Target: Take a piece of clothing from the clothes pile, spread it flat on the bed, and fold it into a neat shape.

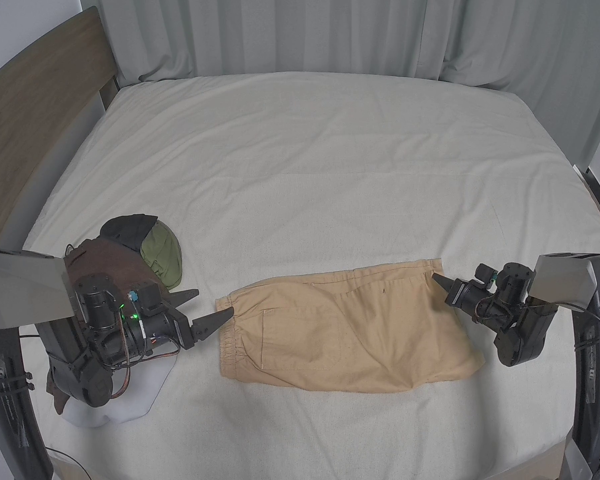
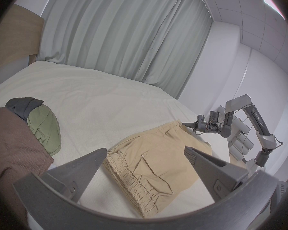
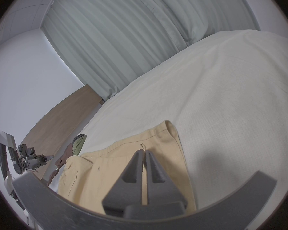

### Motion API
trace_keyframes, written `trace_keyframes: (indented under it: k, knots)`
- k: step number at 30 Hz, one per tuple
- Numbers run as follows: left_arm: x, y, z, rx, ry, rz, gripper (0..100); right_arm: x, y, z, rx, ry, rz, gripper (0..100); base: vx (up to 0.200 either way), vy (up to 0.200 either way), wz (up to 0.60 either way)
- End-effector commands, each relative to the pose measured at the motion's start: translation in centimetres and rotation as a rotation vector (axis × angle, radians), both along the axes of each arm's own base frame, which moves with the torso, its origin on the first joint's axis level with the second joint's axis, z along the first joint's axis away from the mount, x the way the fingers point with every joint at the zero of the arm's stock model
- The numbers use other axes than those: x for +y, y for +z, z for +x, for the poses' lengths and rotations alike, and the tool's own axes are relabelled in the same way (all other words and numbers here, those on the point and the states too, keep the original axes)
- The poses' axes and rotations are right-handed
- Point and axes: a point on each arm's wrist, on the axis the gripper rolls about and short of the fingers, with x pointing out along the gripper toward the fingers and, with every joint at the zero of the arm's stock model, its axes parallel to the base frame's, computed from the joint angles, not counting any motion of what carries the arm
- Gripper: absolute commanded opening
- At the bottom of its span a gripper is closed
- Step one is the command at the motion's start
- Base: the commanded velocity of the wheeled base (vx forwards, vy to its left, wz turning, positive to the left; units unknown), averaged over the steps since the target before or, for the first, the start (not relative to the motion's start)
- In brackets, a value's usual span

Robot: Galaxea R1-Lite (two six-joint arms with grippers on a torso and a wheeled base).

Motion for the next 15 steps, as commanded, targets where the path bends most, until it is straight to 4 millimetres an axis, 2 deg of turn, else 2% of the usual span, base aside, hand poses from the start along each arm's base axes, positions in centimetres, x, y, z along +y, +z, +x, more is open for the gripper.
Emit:
trace_keyframes:
  k: [1,15]
  knots:
    - [0.0,0.0,0.0,0.000,0.001,0.000,100,-0.3,0.9,0.1,-0.023,-0.008,0.002,0,0.000,0.000,0.00]
    - [0.0,-0.2,0.1,0.002,0.001,0.002,100,-1.4,1.5,0.6,-0.052,-0.037,0.002,0,0.000,0.000,0.00]
